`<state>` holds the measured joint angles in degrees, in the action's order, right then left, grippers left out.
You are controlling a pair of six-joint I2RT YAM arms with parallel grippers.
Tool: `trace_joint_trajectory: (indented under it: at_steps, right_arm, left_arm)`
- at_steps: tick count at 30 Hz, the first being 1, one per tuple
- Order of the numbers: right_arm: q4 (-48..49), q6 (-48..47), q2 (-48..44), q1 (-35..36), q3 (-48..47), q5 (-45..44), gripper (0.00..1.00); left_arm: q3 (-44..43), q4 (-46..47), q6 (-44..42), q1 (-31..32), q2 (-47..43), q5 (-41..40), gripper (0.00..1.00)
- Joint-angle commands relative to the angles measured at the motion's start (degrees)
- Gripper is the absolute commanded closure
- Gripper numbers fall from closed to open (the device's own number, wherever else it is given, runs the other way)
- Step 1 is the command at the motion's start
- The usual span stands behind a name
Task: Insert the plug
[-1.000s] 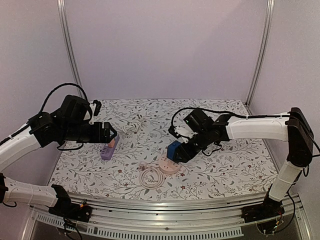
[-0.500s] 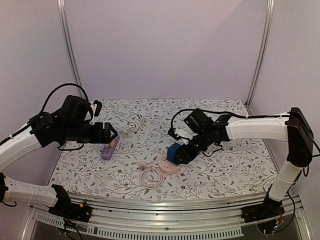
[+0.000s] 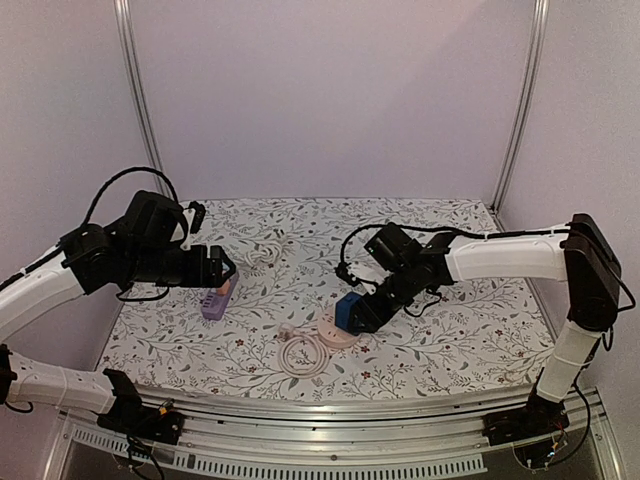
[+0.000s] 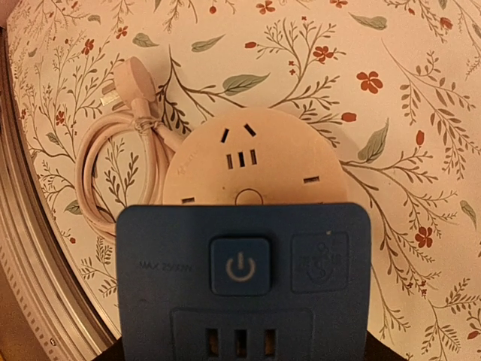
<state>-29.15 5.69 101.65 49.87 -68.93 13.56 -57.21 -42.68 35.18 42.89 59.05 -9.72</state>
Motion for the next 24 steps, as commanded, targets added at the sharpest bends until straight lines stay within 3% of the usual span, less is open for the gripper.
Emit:
trace_joint_trajectory:
  at_steps: [1,24]
  right_arm:
    - [0.5,-0.7,0.9,-0.2,0.3,-0.7,1.00]
    - [0.2,1.2,3.0,-0.3,-1.7,-5.8,1.00]
  left_arm:
    - [0.7,0.4,0.1,0.7,0.5,-0.8,0.17]
    - [0.7,0.7,0.1,0.8,0.8,-0.9,0.17]
